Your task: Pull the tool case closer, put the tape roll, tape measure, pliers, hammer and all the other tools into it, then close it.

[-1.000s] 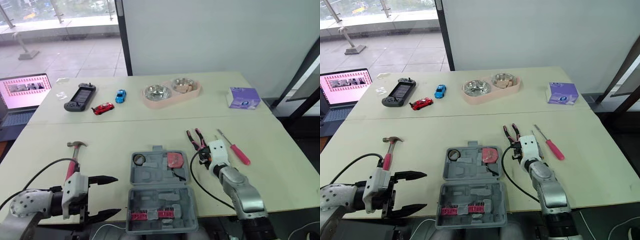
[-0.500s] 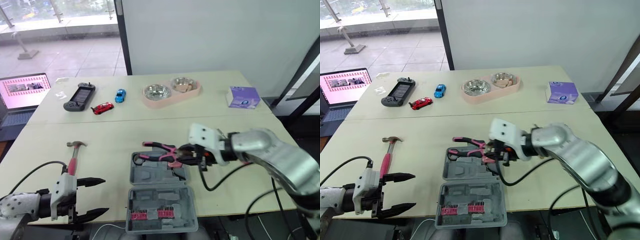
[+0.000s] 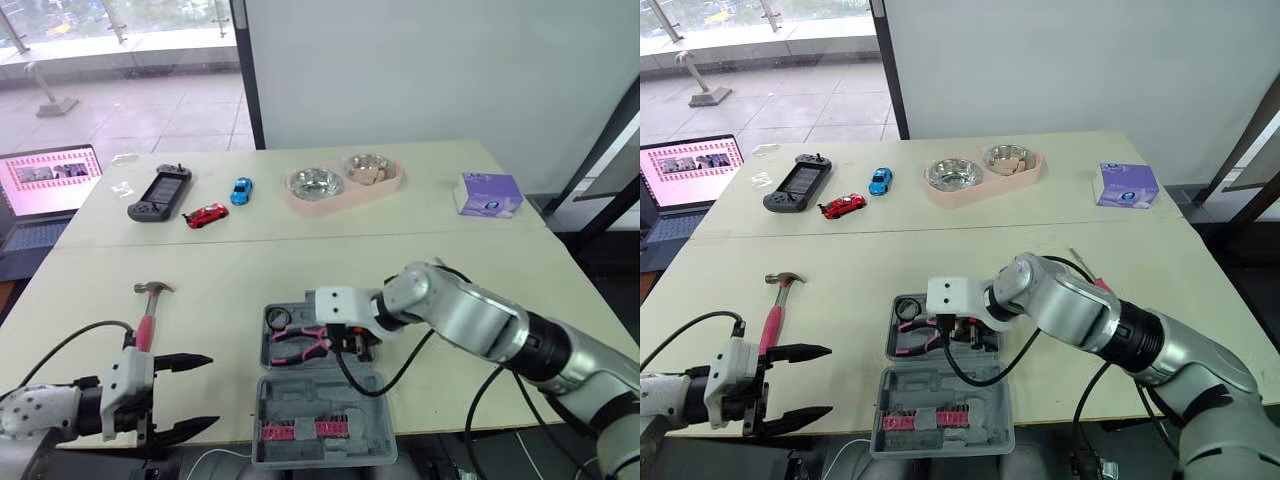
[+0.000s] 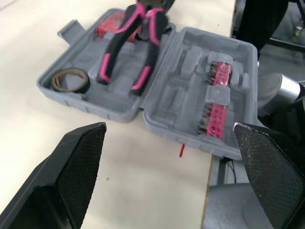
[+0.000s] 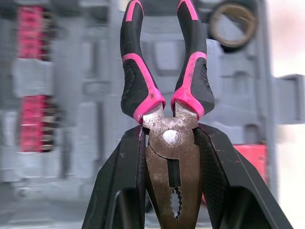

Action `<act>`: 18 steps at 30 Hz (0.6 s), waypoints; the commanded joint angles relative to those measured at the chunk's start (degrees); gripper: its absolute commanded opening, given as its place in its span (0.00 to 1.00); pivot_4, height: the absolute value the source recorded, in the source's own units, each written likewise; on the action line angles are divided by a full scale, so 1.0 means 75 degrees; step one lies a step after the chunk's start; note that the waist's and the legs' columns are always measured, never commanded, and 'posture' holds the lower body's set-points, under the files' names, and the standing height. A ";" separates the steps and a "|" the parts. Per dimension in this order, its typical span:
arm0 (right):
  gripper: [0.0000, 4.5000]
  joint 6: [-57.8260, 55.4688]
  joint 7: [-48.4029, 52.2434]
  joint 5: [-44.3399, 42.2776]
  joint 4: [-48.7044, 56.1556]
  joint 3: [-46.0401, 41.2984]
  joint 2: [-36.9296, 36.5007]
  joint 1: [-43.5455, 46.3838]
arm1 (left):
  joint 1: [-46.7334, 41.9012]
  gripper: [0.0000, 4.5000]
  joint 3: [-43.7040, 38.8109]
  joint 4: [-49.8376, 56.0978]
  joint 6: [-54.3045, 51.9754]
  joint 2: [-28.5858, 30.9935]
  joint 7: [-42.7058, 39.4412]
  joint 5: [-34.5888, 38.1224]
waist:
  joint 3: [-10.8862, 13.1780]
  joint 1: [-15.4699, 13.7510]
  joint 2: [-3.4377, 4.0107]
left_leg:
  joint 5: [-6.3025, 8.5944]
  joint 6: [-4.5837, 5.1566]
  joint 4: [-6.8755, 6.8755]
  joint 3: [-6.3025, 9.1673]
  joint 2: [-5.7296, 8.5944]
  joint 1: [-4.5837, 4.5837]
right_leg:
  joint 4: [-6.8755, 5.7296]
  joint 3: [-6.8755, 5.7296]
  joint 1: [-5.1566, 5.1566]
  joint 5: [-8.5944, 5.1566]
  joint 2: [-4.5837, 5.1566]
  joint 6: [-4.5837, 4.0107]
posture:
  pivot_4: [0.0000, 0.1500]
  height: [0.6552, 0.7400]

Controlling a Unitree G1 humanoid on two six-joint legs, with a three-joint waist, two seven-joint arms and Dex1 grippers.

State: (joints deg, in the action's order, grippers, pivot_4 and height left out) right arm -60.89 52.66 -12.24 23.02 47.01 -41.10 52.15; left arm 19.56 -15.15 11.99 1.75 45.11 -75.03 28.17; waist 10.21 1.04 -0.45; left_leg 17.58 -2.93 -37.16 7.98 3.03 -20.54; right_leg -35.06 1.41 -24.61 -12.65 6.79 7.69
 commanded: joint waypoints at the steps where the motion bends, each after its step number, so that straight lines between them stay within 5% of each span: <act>1: 0.22 0.0126 0.0167 0.0197 -0.0019 -0.0026 0.0183 0.0233 | -0.0137 1.00 -0.0098 -0.0128 0.0549 -0.0145 -0.0173 0.0086 | 0.0000 -0.0005 0.0000 | 0.0000 0.0000 0.0000 0.0000 0.0000 -0.0001 | 0.0001 0.0000 0.0000 0.0000 0.0000 0.0000 | 1.00 0.95; 18: 0.22 0.0328 0.0245 0.0971 -0.1038 0.0442 0.1054 -0.0078 | -0.0474 1.00 0.0172 -0.0387 0.0760 -0.0120 -0.0403 0.0008 | -0.0001 0.0010 -0.0001 | 0.0000 -0.0001 0.0000 0.0001 0.0001 0.0000 | -0.0002 0.0000 -0.0003 0.0001 0.0000 0.0000 | 1.00 0.95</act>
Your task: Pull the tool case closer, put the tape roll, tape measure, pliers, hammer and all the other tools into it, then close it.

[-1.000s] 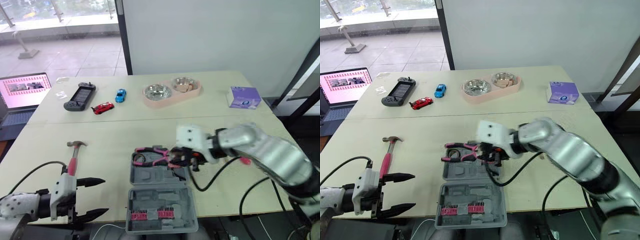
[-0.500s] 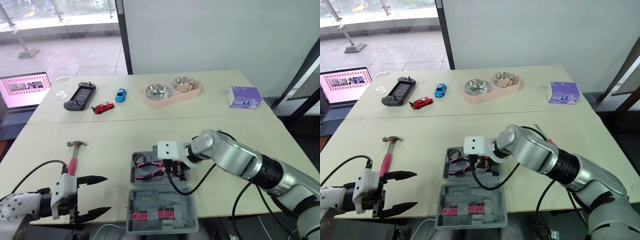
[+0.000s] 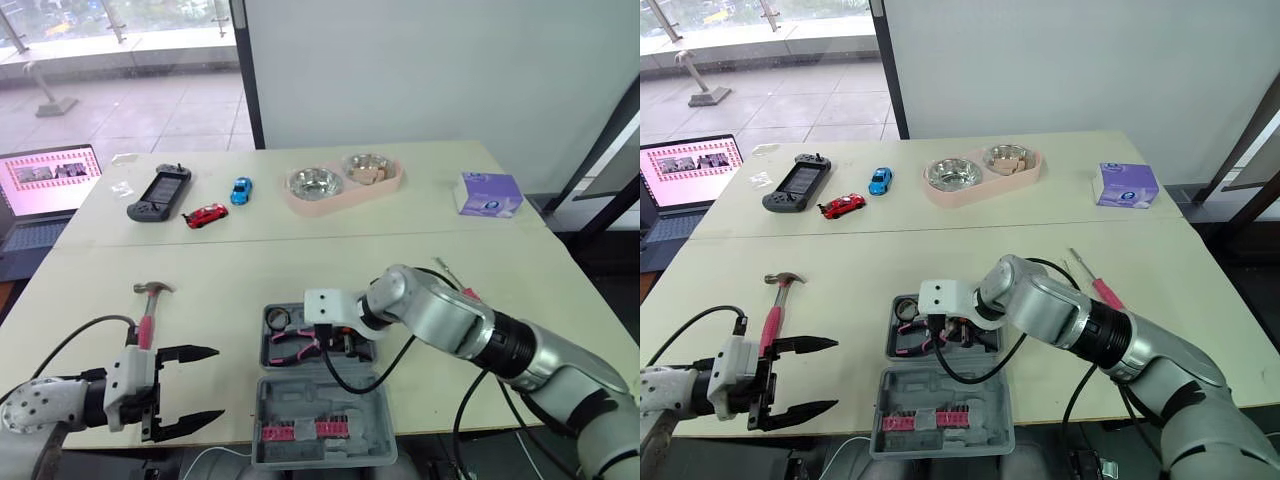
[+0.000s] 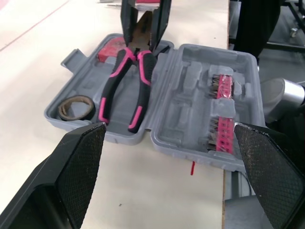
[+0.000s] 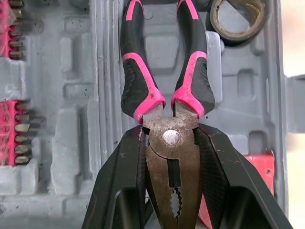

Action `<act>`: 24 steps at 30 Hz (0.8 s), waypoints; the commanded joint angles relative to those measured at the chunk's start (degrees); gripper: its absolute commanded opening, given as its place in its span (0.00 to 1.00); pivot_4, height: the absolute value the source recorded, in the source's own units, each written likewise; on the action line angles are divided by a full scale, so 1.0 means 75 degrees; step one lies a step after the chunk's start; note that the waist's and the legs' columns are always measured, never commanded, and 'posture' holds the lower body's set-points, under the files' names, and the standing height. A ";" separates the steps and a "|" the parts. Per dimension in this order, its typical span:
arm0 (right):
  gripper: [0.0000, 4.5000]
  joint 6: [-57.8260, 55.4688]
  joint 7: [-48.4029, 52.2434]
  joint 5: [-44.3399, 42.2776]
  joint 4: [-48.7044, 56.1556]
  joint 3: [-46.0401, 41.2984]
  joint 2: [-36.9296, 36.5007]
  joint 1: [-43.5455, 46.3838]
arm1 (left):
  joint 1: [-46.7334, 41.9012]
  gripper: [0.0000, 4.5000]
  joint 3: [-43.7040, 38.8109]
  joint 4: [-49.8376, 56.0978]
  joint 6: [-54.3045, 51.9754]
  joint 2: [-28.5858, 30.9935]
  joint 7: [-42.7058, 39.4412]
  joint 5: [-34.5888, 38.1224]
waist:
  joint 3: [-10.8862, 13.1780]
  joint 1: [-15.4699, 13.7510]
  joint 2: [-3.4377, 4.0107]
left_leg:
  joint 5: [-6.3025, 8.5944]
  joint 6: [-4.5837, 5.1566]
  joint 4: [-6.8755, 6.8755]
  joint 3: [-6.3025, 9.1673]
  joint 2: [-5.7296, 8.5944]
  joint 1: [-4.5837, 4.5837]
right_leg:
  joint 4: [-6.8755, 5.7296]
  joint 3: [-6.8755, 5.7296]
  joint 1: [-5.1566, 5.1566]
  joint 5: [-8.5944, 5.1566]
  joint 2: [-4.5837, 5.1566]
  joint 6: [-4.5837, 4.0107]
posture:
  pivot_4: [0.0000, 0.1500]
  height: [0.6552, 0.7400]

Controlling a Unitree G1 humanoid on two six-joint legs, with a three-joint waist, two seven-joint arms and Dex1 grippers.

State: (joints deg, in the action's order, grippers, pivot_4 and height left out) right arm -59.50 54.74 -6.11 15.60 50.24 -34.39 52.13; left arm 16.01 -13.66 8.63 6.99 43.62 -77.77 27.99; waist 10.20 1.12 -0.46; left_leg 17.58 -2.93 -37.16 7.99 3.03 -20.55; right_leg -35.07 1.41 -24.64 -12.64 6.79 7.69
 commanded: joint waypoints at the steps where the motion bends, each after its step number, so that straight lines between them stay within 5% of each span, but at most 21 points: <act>1: 0.22 0.0160 -0.0032 0.0184 -0.0095 0.0015 0.0196 -0.0107 | -0.0011 1.00 -0.0025 0.0058 0.0054 0.0082 -0.0030 0.0033 | 0.0000 -0.0001 0.0000 | 0.0000 0.0000 0.0000 0.0000 0.0000 0.0000 | -0.0001 0.0000 0.0000 0.0000 0.0000 0.0000 | 1.00 0.95; 15: 0.22 0.0486 -0.0098 0.0707 -0.0678 -0.0013 0.0472 -0.0629 | -0.0072 1.00 -0.0041 0.0017 -0.0021 0.0137 0.0028 0.0016 | -0.0001 0.0031 0.0000 | 0.0000 0.0000 0.0001 0.0000 -0.0003 0.0007 | -0.0006 0.0001 0.0001 0.0000 -0.0004 -0.0001 | 1.00 0.95; 20: 0.74 0.0404 -0.0185 0.0641 -0.0722 -0.0413 0.0695 -0.0756 | -0.0076 1.00 -0.0033 0.0012 -0.0024 0.0095 0.0079 0.0011 | -0.0001 0.0012 0.0001 | 0.0000 0.0000 0.0001 0.0000 -0.0002 0.0006 | -0.0005 0.0001 0.0001 0.0000 -0.0004 0.0000 | 1.00 0.95; 24: 0.74 0.0371 -0.0107 0.0298 -0.0447 -0.1115 0.0834 -0.0754 | -0.0114 1.00 -0.0052 -0.0056 -0.0016 0.0110 0.0090 0.0005 | -0.0001 0.0013 0.0002 | 0.0000 0.0000 0.0001 0.0002 -0.0002 0.0004 | -0.0004 0.0001 0.0001 0.0000 -0.0004 -0.0001 | 1.00 0.95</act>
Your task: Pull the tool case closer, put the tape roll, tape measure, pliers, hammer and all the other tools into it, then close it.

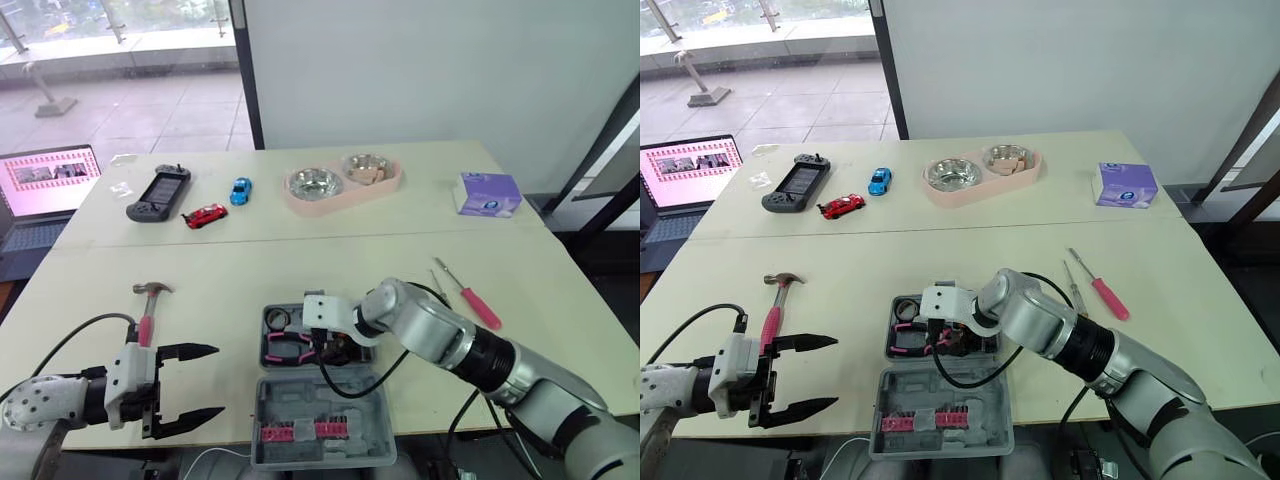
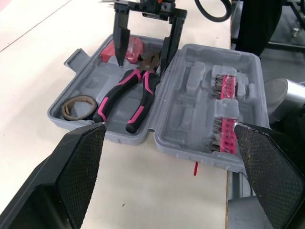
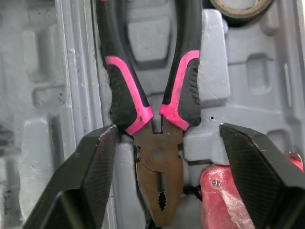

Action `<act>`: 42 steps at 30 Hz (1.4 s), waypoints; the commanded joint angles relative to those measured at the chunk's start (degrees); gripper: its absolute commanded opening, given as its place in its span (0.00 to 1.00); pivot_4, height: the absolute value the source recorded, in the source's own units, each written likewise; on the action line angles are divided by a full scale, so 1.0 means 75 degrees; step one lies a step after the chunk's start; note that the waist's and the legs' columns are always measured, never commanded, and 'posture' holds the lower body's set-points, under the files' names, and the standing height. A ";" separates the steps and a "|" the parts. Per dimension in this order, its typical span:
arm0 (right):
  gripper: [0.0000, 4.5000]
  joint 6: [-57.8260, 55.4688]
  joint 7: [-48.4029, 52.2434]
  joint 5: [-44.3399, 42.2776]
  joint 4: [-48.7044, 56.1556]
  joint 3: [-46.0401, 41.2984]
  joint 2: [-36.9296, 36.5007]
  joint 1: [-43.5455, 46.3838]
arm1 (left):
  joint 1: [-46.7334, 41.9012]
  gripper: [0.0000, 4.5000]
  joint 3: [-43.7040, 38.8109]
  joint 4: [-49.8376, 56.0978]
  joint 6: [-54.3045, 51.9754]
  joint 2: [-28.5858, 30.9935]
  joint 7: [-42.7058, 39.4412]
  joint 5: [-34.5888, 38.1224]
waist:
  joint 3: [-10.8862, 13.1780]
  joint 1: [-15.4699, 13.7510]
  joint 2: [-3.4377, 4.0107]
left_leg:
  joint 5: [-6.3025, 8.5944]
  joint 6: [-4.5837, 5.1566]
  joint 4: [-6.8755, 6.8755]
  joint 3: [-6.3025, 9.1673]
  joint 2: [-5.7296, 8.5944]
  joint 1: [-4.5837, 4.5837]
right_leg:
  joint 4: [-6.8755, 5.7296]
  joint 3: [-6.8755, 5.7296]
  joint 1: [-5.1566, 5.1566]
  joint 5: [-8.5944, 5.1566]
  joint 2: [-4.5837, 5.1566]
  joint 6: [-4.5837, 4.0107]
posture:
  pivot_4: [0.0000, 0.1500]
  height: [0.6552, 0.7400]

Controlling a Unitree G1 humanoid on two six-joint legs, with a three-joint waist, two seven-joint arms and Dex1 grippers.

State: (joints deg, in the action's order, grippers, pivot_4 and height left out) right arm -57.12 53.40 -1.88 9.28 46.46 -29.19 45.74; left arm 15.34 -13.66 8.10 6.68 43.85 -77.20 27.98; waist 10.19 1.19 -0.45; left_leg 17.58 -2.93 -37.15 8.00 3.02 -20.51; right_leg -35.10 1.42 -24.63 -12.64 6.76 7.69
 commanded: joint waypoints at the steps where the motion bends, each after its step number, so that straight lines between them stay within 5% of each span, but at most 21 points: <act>1: 0.74 0.0081 0.0082 -0.0309 0.0462 -0.0699 0.0138 0.0093 | -0.0030 1.00 -0.0054 -0.0001 0.0029 0.0083 0.0014 0.0006 | 0.0001 0.0000 0.0001 | 0.0000 0.0000 0.0000 0.0000 0.0000 0.0000 | -0.0001 0.0000 -0.0001 0.0000 0.0000 0.0000 | 1.00 0.95; 9: 0.74 0.0302 -0.0365 -0.0822 0.1404 -0.1635 0.0445 -0.0879 | -0.0112 1.00 -0.0084 -0.0095 0.0026 0.0123 0.0025 -0.0005 | 0.0000 -0.0019 0.0000 | 0.0000 0.0000 0.0003 0.0003 0.0000 -0.0001 | 0.0001 -0.0001 0.0000 0.0000 0.0000 0.0000 | 1.00 0.95; 16: 0.02 0.2065 -0.1032 -0.0773 0.1220 -0.2121 0.0764 -0.2298 | -0.0097 1.00 -0.0138 -0.0108 -0.0035 0.0185 0.0037 0.0042 | -0.0001 0.0004 -0.0002 | 0.0000 0.0000 0.0000 0.0001 0.0000 0.0003 | 0.0001 0.0000 0.0005 0.0001 0.0000 0.0000 | 1.00 0.95; 26: 0.01 0.3323 -0.1478 -0.0409 0.0240 -0.1957 0.1193 -0.3181 | -0.0122 1.00 -0.0147 -0.0064 -0.0216 0.0231 0.0082 0.0063 | -0.0002 -0.0013 -0.0003 | 0.0000 0.0000 0.0001 0.0001 0.0000 0.0004 | 0.0000 0.0000 0.0006 0.0001 -0.0002 -0.0001 | 1.00 0.95; 42: 0.01 0.3393 -0.1606 0.1499 -0.1958 -0.0754 0.0569 -0.3573 | -0.0020 1.00 -0.0209 0.0007 -0.0230 0.0269 0.0216 0.0046 | -0.0139 -0.0012 -0.0029 | 0.0000 0.0000 0.0007 0.0002 -0.0001 0.0054 | 0.0001 0.0000 0.0053 -0.0004 -0.0003 -0.0005 | 1.00 0.95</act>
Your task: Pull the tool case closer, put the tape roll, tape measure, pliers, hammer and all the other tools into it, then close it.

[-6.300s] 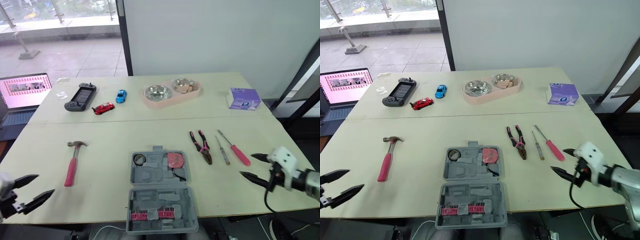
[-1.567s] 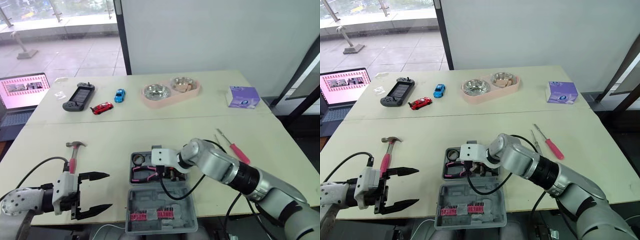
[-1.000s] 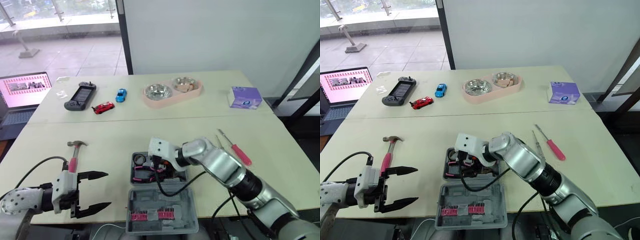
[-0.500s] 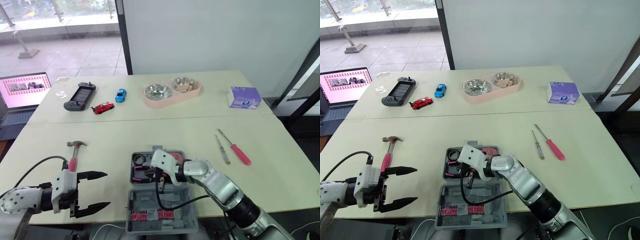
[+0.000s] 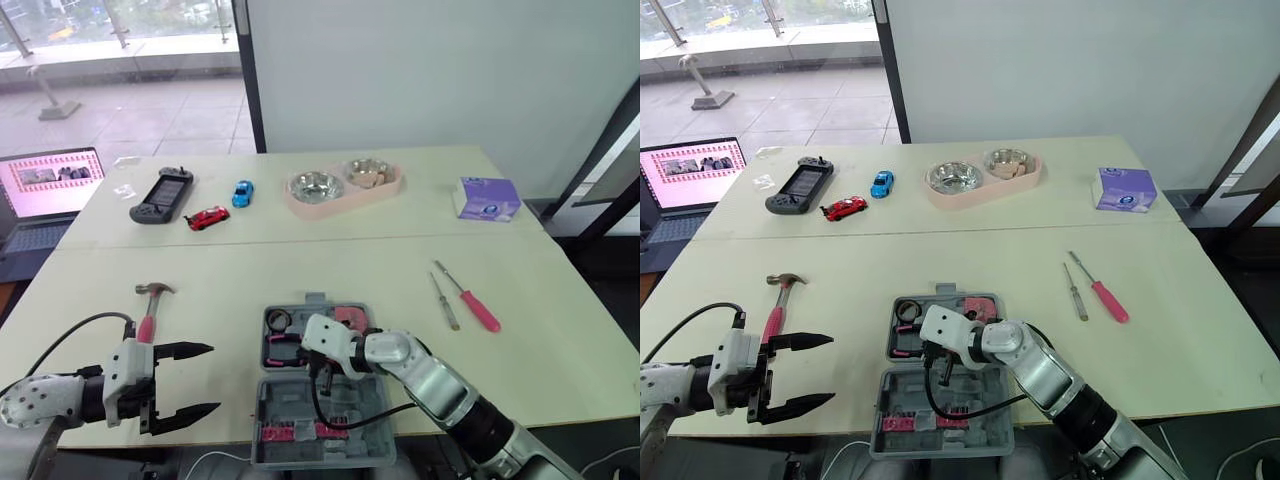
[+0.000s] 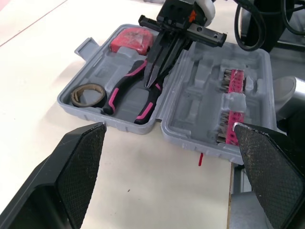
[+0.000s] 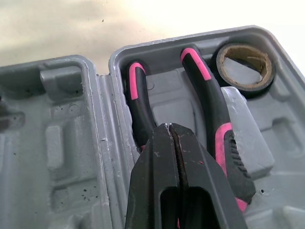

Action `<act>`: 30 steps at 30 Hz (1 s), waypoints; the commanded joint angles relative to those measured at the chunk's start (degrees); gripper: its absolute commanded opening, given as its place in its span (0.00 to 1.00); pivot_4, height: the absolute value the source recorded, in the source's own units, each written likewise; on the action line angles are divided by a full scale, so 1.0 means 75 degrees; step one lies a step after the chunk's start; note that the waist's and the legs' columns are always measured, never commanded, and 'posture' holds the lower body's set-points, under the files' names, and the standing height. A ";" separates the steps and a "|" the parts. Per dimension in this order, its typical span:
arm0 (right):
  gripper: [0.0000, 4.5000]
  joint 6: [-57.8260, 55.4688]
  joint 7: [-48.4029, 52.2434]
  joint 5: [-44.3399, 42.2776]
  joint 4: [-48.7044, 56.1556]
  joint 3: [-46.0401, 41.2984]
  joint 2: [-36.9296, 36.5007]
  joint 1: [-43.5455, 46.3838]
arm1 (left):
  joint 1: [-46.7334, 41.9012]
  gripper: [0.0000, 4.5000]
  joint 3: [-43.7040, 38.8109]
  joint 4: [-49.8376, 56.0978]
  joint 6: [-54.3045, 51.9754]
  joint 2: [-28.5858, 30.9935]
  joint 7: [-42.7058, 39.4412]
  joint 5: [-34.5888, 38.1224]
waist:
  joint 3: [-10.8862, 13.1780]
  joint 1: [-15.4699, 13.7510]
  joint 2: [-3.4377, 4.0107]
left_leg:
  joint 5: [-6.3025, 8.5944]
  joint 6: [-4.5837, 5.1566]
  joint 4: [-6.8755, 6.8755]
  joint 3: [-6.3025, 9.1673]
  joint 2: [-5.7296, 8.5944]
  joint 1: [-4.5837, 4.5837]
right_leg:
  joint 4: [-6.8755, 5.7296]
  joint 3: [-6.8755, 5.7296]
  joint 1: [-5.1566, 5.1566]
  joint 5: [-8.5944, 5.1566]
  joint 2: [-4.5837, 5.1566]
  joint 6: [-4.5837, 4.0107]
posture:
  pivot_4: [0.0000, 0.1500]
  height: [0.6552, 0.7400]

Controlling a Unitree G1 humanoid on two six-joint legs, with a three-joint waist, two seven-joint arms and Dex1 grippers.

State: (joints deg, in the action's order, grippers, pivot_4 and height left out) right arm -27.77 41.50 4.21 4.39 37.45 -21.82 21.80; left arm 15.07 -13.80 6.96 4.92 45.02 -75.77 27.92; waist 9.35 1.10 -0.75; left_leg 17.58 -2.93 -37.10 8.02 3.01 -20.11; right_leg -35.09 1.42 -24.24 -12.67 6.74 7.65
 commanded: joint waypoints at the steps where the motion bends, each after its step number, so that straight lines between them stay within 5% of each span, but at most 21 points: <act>1: 0.01 -0.0463 -0.0015 0.0614 -0.1312 0.0381 -0.0332 -0.0390 | 0.0009 1.00 -0.0189 0.0153 0.0006 0.0118 0.0026 0.0051 | -0.0048 -0.0002 0.0007 | 0.0000 0.0000 0.0004 0.0000 0.0000 0.0009 | 0.0000 0.0000 0.0008 -0.0005 0.0000 -0.0007 | 1.00 0.95; 11: 0.01 0.0677 0.0388 -0.1225 0.0067 -0.1485 0.0655 -0.0159 | -0.0088 1.00 -0.0181 0.0044 0.0037 0.0121 0.0053 0.0034 | 0.0016 -0.0006 -0.0007 | 0.0005 0.0004 0.0017 0.0013 0.0001 0.0071 | 0.0007 0.0000 0.0079 -0.0044 0.0000 -0.0007 | 1.00 0.95; 30: 0.01 0.0248 0.0128 0.0704 -0.1344 -0.0393 0.0273 -0.0173 | -0.0045 1.00 -0.0233 0.0026 0.0080 0.0122 0.0089 0.0003 | 0.0015 0.0001 -0.0006 | 0.0001 -0.0001 0.0008 0.0009 0.0001 -0.0025 | -0.0009 0.0000 -0.0030 -0.0019 -0.0003 -0.0001 | 1.00 0.95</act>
State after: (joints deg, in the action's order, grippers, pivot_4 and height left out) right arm -23.41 41.13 6.08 -2.55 30.43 -17.73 22.78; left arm 14.46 -14.04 6.29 5.11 45.12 -75.18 27.89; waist 9.46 1.11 -0.80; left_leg 17.59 -2.94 -37.04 8.08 3.02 -20.30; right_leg -35.15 1.42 -24.46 -12.81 6.72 7.64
